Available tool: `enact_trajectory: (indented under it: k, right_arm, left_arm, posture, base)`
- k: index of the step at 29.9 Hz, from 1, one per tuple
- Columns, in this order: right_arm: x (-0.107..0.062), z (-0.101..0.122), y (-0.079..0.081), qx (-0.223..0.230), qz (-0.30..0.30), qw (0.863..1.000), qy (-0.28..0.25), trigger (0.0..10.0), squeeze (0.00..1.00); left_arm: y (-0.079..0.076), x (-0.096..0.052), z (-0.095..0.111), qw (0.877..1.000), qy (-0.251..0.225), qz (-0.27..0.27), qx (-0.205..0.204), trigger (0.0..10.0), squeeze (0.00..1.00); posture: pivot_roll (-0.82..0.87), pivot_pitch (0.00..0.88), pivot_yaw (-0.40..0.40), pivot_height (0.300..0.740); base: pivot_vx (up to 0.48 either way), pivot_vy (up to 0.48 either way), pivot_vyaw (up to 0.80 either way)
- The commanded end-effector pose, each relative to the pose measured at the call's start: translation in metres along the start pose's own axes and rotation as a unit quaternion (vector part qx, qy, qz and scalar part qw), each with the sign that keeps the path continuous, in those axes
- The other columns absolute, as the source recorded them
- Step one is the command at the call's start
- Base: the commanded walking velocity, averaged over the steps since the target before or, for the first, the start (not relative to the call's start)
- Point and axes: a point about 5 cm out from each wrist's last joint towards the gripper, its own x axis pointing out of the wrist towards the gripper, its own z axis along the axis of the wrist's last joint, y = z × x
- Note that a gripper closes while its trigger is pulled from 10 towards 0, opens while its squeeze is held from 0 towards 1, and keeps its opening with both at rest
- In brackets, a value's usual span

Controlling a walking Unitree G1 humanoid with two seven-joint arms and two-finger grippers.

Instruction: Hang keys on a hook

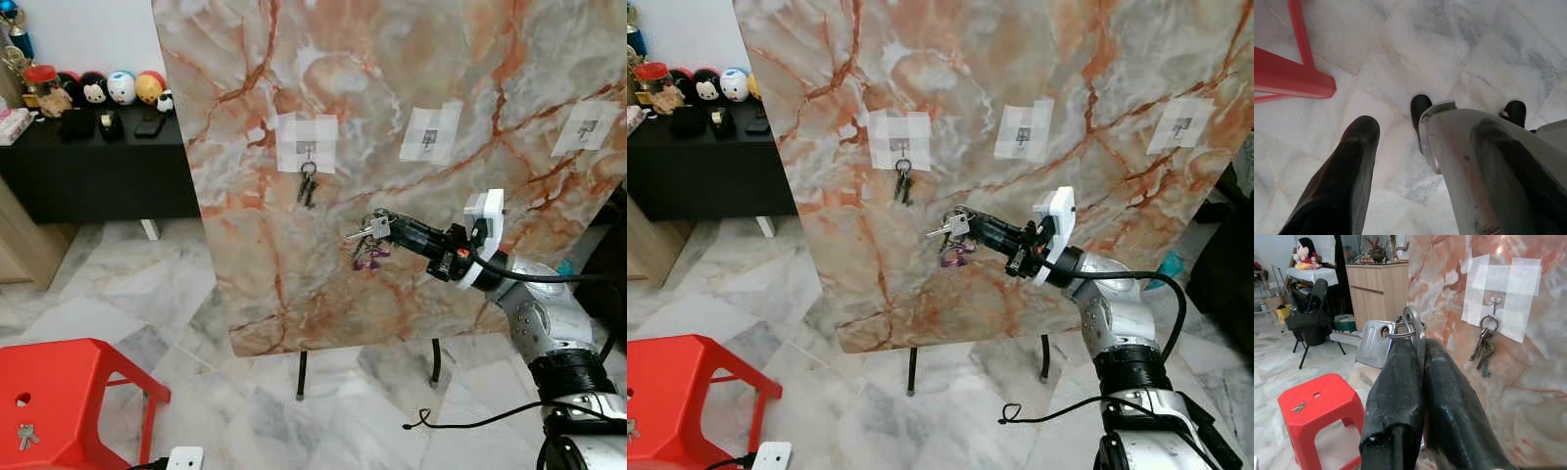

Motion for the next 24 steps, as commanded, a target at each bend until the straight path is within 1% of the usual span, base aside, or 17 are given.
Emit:
enact_trajectory:
  k: [1, 8, 24]
  right_arm:
    - [0.0023, 0.0092, 0.0014, -0.02, 0.006, 1.0, -0.013, 10.0, 0.0]
    - [0.003, 0.0066, 0.001, -0.021, -0.002, 1.0, -0.008, 10.0, 0.0]
    - [0.0051, 0.0029, 0.0012, -0.02, -0.009, 1.0, -0.005, 10.0, 0.0]
  left_arm:
    - [0.0008, -0.0003, -0.0023, 1.0, 0.007, 0.001, 0.003, 10.0, 0.0]
    - [0.0019, -0.0001, 0.0001, 1.0, 0.003, 0.003, 0.004, 10.0, 0.0]
    - [0.0002, 0.0003, 0.0011, 1.0, 0.001, 0.0, 0.01, 10.0, 0.0]
  posture:
    - [0.01, 0.0, -0.066, 0.74]
    - [0.01, 0.0, -0.064, 0.74]
    - [0.02, 0.0, -0.059, 0.74]
  base:
    - [0.0, 0.0, 0.0]
    - [0.0, 0.0, 0.0]
    - [0.0, -0.32, 0.0]
